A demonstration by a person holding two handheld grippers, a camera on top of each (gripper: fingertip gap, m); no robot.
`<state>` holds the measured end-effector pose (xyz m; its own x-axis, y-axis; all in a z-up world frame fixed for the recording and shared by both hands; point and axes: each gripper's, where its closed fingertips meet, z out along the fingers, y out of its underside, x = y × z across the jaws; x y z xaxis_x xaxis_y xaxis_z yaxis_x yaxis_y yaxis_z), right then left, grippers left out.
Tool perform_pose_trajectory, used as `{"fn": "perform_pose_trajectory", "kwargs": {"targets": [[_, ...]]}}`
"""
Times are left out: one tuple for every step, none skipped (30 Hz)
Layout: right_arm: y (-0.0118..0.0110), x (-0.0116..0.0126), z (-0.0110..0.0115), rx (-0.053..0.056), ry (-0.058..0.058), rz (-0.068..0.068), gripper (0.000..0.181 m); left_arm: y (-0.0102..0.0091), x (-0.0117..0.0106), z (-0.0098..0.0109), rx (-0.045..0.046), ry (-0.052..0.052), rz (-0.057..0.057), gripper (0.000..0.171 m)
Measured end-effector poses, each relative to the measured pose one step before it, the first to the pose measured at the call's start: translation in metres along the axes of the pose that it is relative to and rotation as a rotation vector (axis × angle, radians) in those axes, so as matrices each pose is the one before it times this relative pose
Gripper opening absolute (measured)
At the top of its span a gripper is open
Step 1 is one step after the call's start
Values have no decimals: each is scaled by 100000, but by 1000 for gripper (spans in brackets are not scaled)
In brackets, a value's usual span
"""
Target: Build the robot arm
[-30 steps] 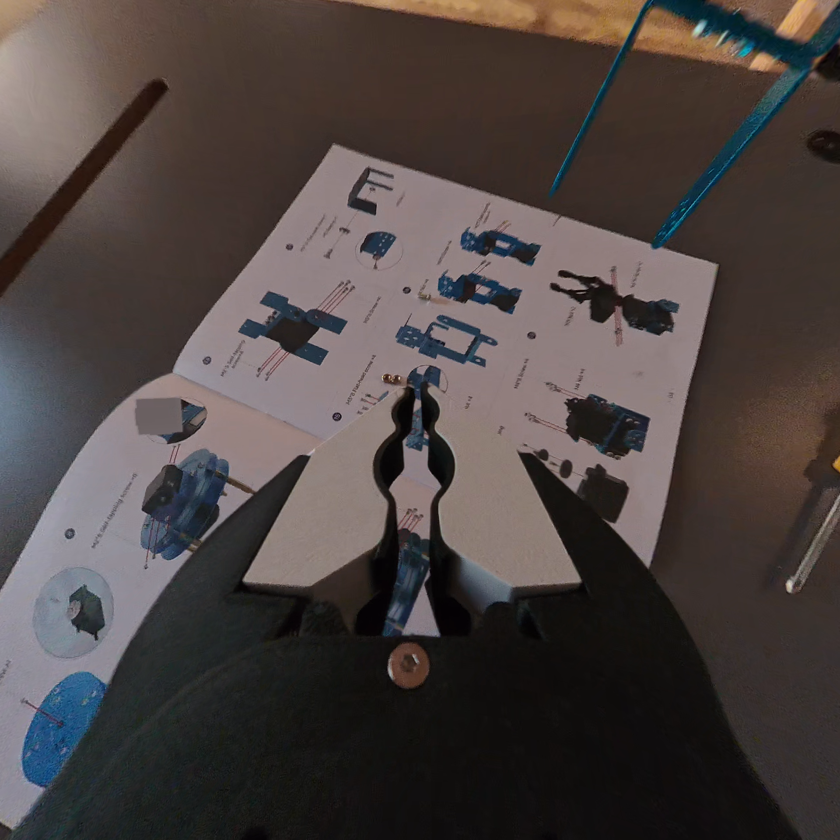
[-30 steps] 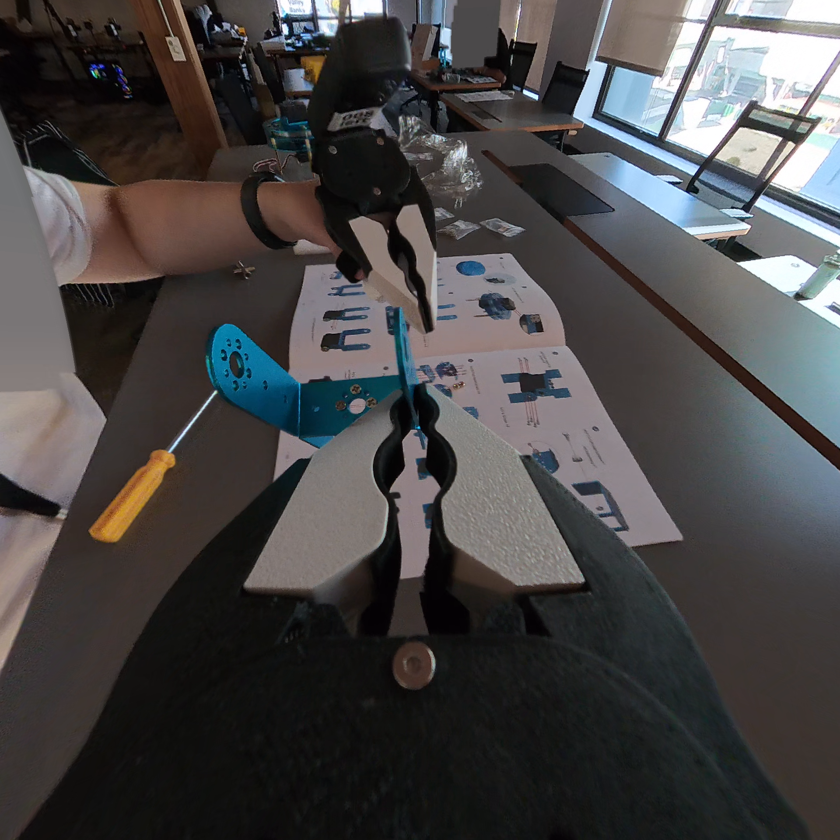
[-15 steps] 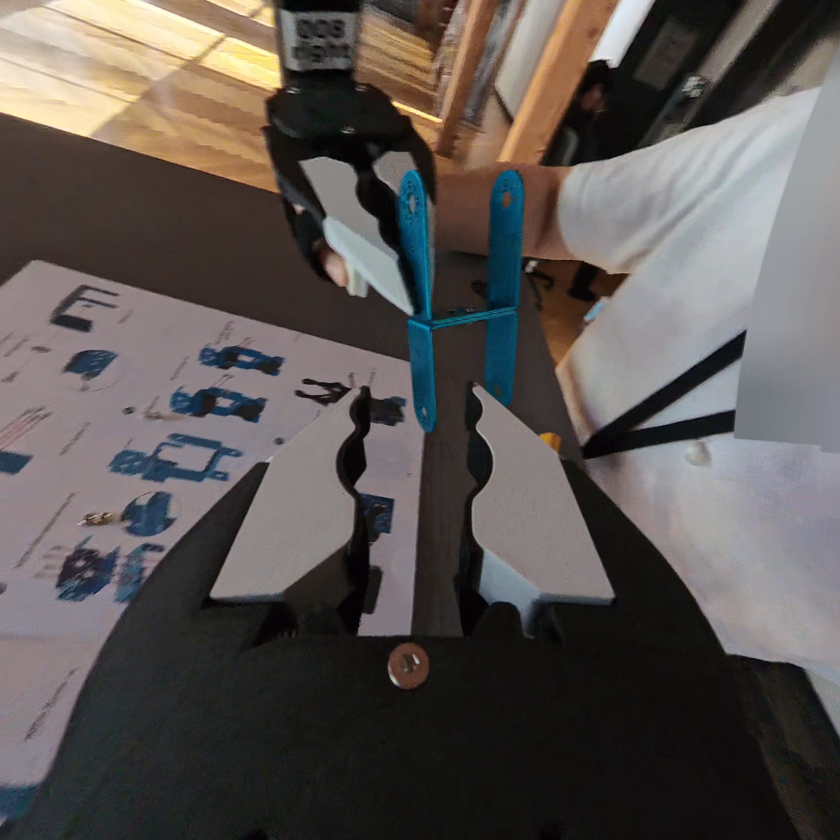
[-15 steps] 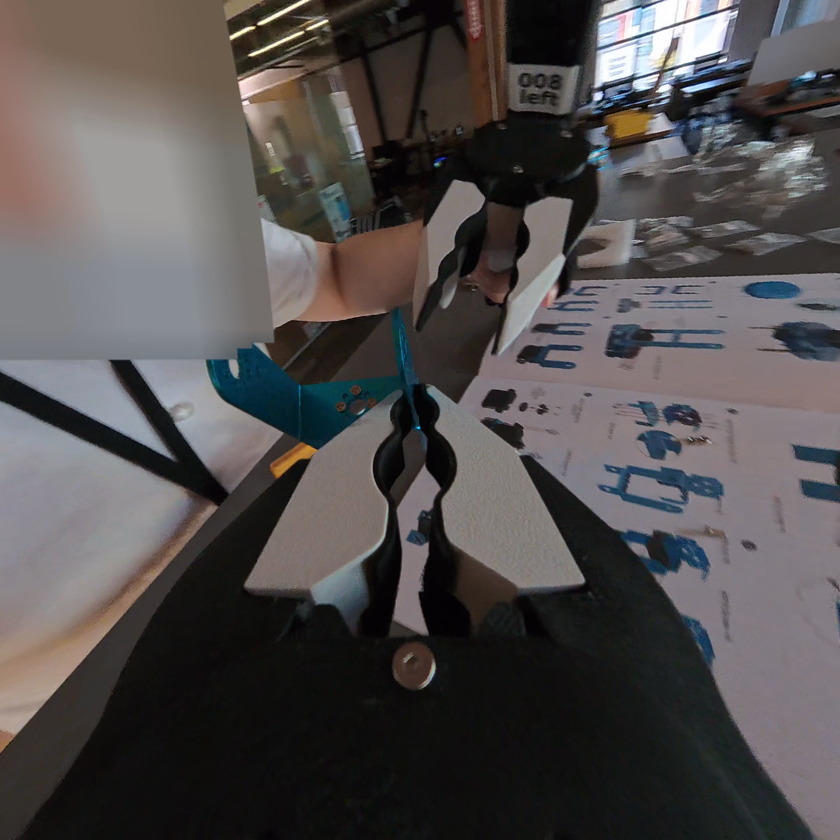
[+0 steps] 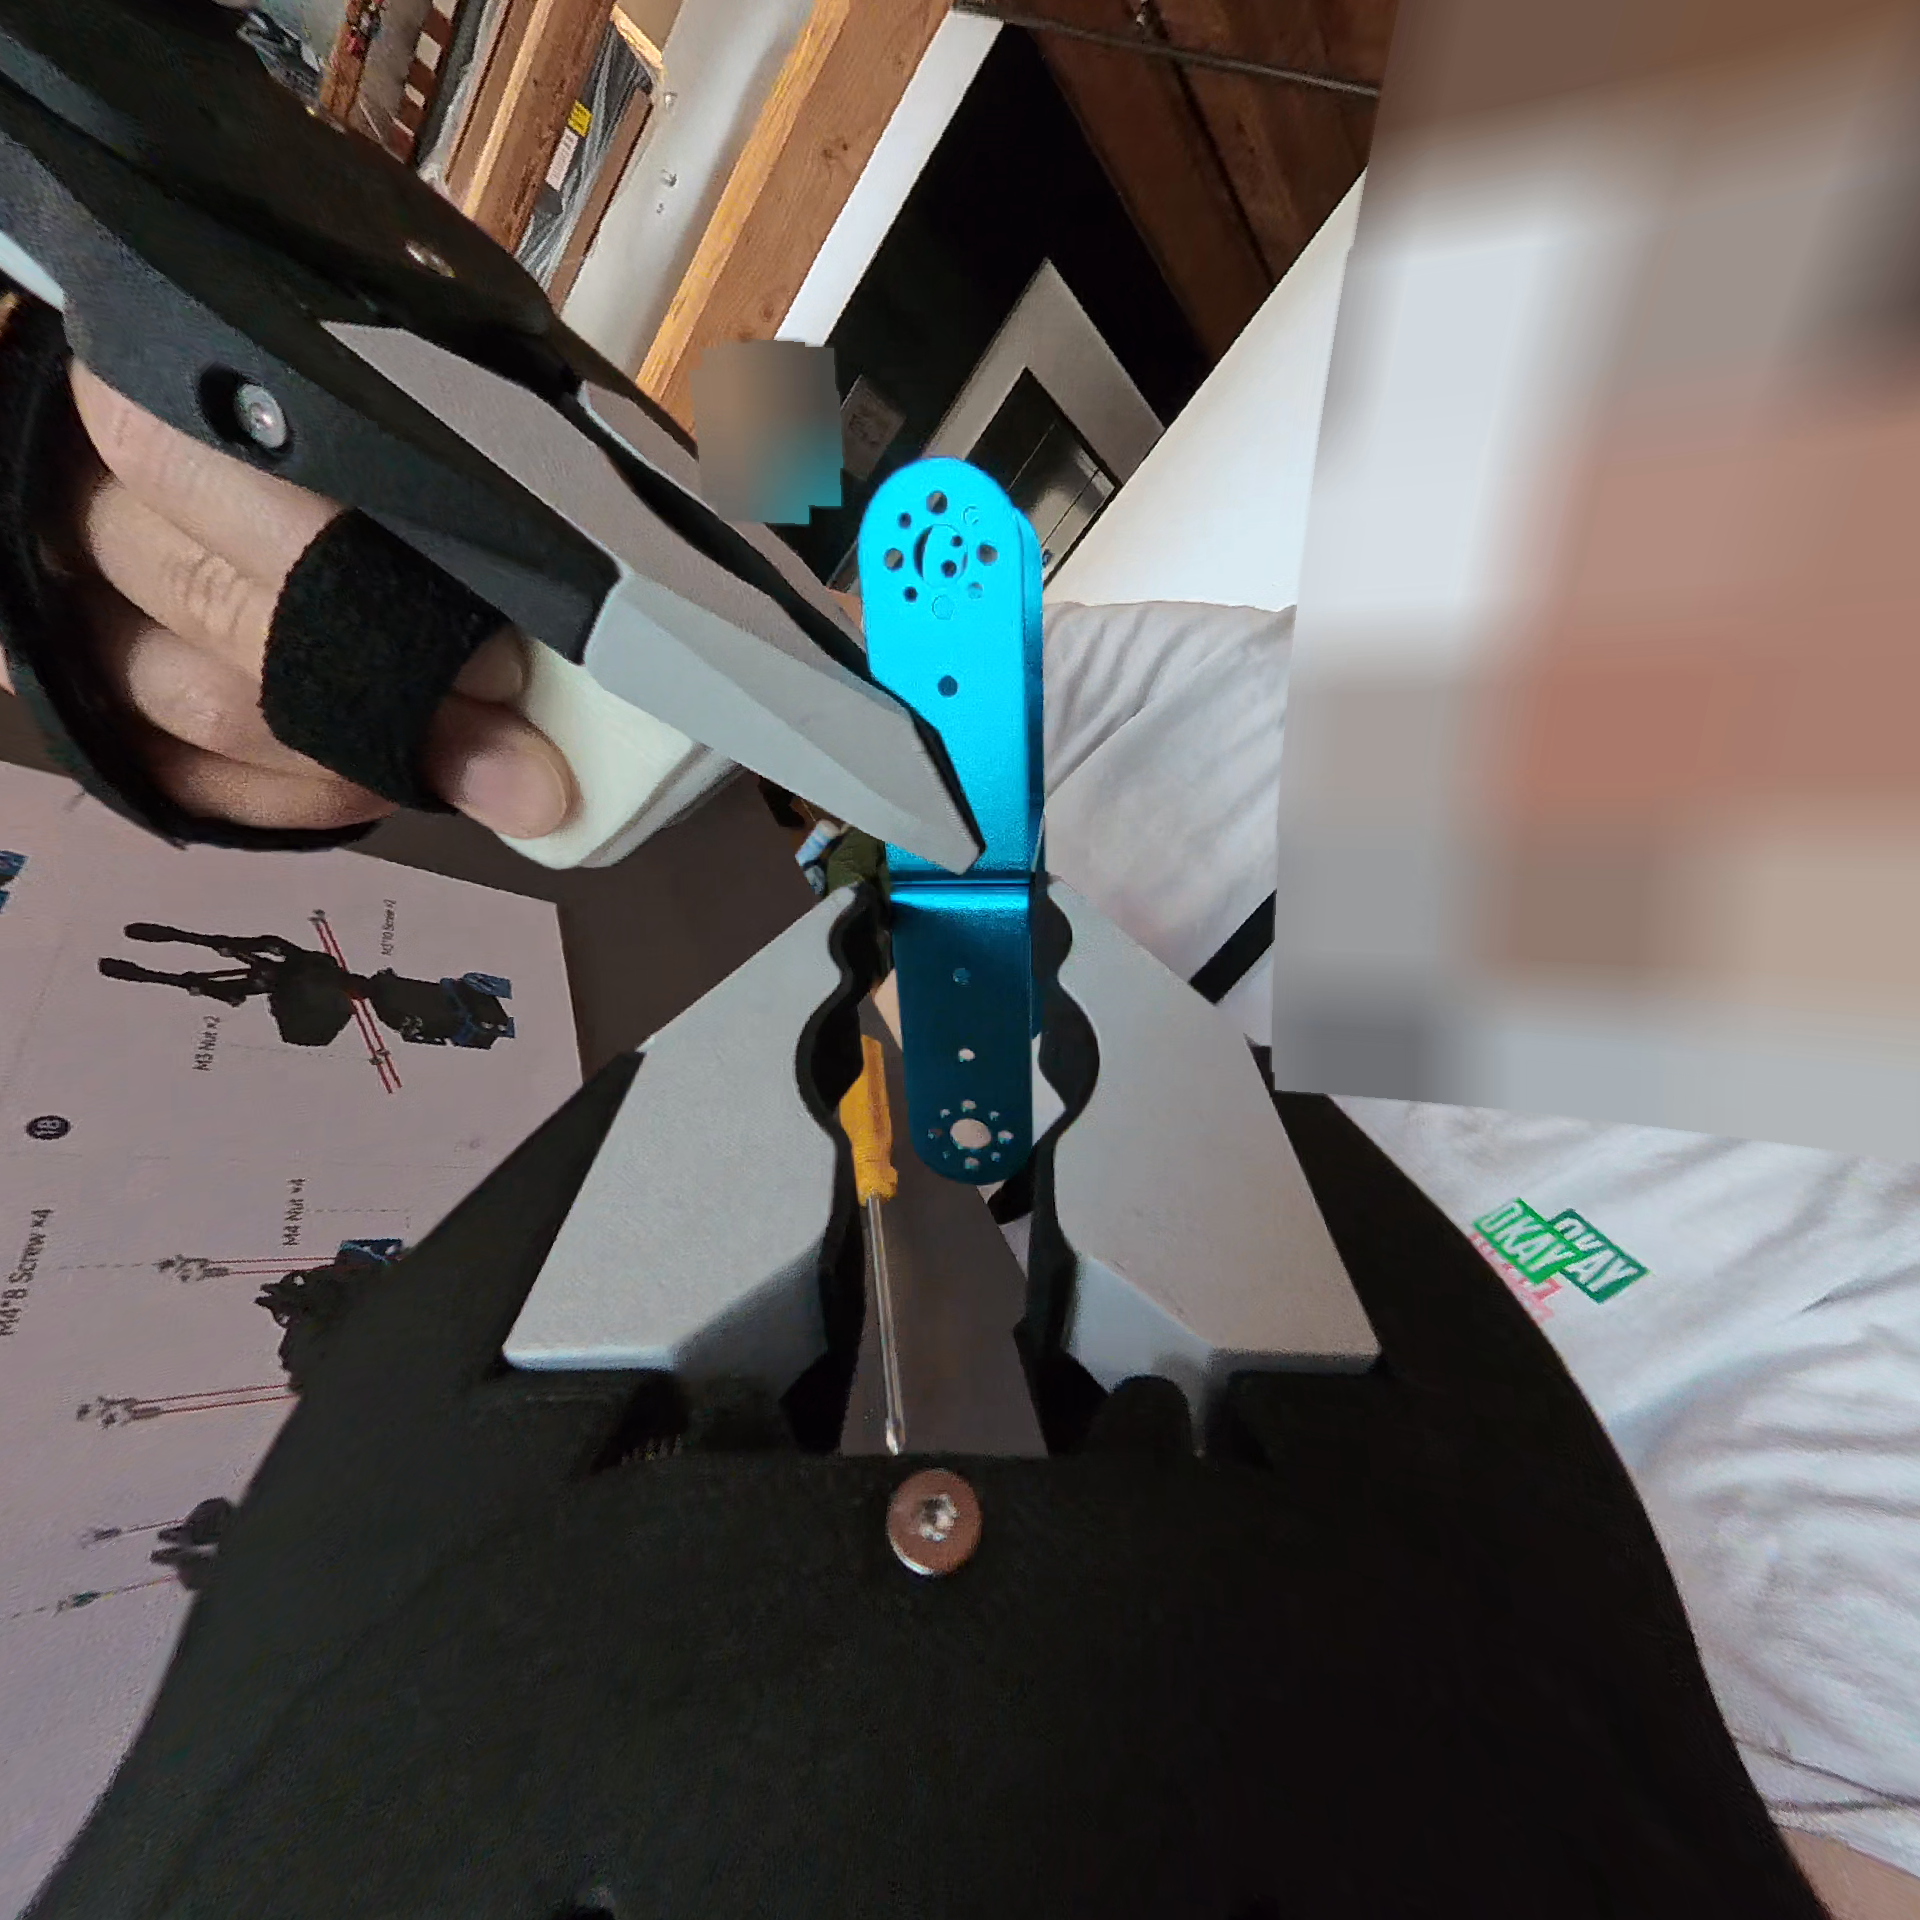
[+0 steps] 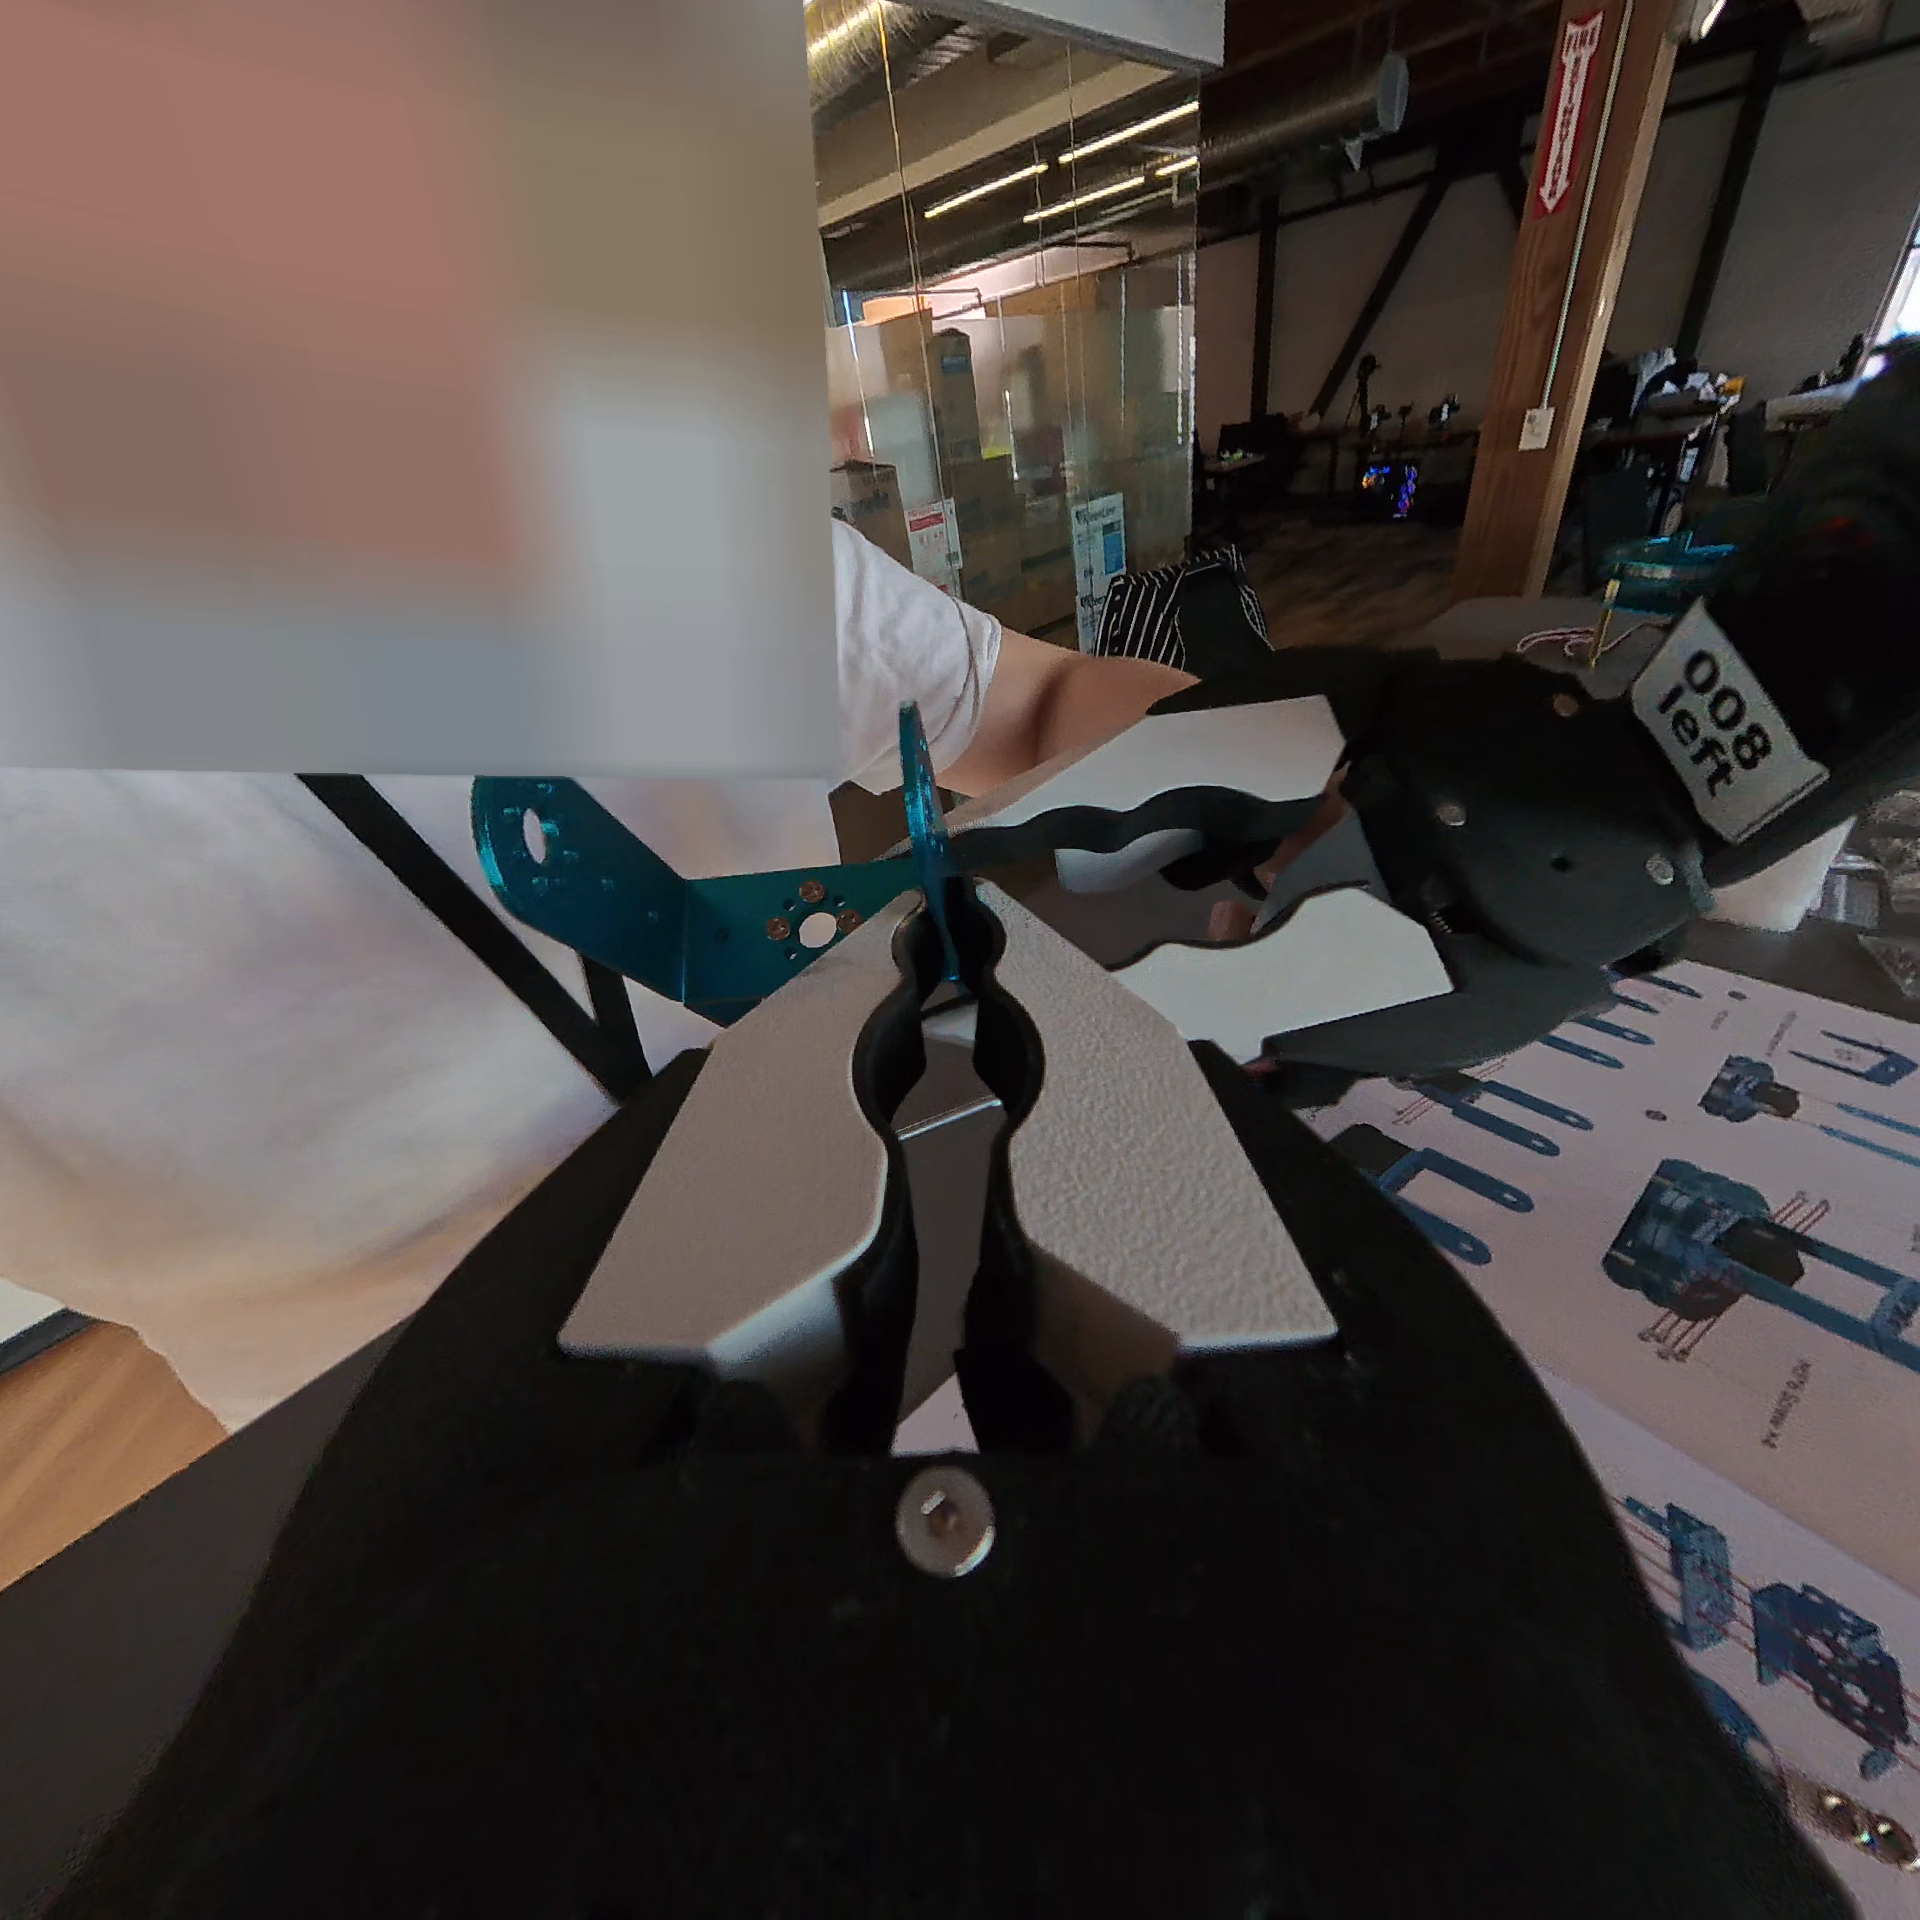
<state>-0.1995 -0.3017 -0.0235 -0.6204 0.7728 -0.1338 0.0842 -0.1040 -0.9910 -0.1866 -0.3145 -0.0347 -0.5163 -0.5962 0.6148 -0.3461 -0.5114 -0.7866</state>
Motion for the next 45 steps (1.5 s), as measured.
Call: {"fn": "perform_pose_trajectory", "kwargs": {"targets": [[76,1,-34,184,-435,-2143,1,-19,-18,85,344,981,-1715,27],[63,-56,-129,101,-657,-1402,1,-2,-37,98,294,969,-1482,24],[83,-53,-189,-139,-943,-167,1,-28,-178,93,784,-306,-529,24],[209,-3,-246,-1025,-973,1359,1,-18,-344,58,653,-1816,45,24],[151,76,-304,-871,-556,2791,1,-91,-380,13,1162,-2650,573,24],[63,123,-320,-231,94,2692,2,-174,-373,-16,1857,-3065,665,24],[41,262,-359,111,1664,1433,4,-202,-366,-46,2298,-3324,-247,24],[64,602,-426,-32,4354,1082,12,-157,-321,-46,2383,-3148,-961,24],[34,828,-531,69,5734,1653,26,-5,-286,-52,2075,-3125,-989,24],[31,712,-688,148,4958,1877,31,55,-366,-65,2287,-3960,-762,25],[-45,655,-829,838,5006,1633,32,11,-485,-142,2997,-4921,-1249,25],[-154,1050,-1034,1752,7860,2465,36,-19,-388,-205,3265,-4096,-1649,25],[-110,1116,-1179,1800,8311,3105,45,-106,-326,-285,4058,-3681,-2064,25],[-42,1128,-1271,1825,8382,3034,47,-191,-506,-367,4632,-4933,-2625,25],[101,1807,-1396,1515,12946,4516,47,-198,-541,-432,4874,-5136,-2776,25],[382,2131,-1484,879,15378,5890,48,-255,-528,-486,5761,-5064,-3379,25],[514,1692,-1412,1285,13532,7172,50,-300,-814,-583,6563,-6915,-4096,25],[160,94,-1090,5288,4800,5630,50,-235,-880,-605,6618,-7461,-2830,25],[111,-1130,-704,6199,-1526,3997,51,-190,-859,-561,6565,-7325,-2342,25],[826,-1064,-161,555,-50,4182,54,-196,-779,-508,6507,-7035,-2000,24],[1351,-1073,384,-3930,-317,2946,60,-198,-506,-406,5937,-5393,-1050,24],[1335,-1225,789,-5240,-1954,1367,63,-219,-265,-333,5594,-4240,-1035,24],[1417,-580,984,-7021,1287,-273,64,-192,-116,-256,5376,-3788,-718,24],[1092,-558,1097,-6203,457,-1967,67,-106,33,-158,4502,-3432,698,24],[777,-228,1068,-5339,1591,-1928,67,10,64,-90,3196,-3680,1738,24],[460,4,928,-4281,1974,-2638,66,60,127,-61,2858,-3433,2235,24],[62,123,684,-1836,1928,-3240,58,88,297,-52,2580,-2083,1861,25],[-91,139,477,-599,1450,-3894,44,123,235,-34,2046,-1649,1004,25],[3,-197,423,-968,-981,-2329,34,72,26,-52,2485,-2184,317,25],[101,-483,360,-1589,-2995,149,24,12,39,-53,2910,-1120,-147,25],[183,-155,300,-2257,-1103,398,19,41,-104,-30,2155,-1240,-144,25],[184,257,202,-2442,1051,-1644,18,137,-184,-7,828,-1283,477,25],[140,282,103,-2238,880,-1557,17,254,-108,-2,24,-792,545,25],[71,269,42,-1721,481,-811,14,340,60,-3,-444,116,476,25],[13,410,-21,-1097,1080,-719,8,433,343,-38,-1203,1860,11,26],[48,190,4,-1167,-586,-574,4,411,562,-79,-1380,3192,-683,26],[109,73,44,-1423,-1559,606,0,357,504,-140,-1397,2689,-725,26],[1,-30,61,-819,-2426,2482,0,205,120,-295,-1051,417,217,28],[113,-1,58,-1541,-2007,2306,0,-86,5,-509,361,-207,1661,27],[5,230,-8,-593,247,387,0,-255,-190,-688,773,-1168,2474,27],[-2,341,-63,-232,1434,-832,0,-389,-210,-825,641,-1109,2424,30],[56,205,-101,-622,660,-581,0,-560,-60,-931,1100,-13,2443,30],[98,50,-110,-884,-278,-515,1,-731,-106,-1027,1366,-108,2745,30],[84,119,-127,-853,251,-1185,1,-989,-277,-1067,1453,-471,3539,31],[104,-30,-70,-1005,-463,-2664,1,-1250,-317,-1001,1533,381,4991,27]]}}
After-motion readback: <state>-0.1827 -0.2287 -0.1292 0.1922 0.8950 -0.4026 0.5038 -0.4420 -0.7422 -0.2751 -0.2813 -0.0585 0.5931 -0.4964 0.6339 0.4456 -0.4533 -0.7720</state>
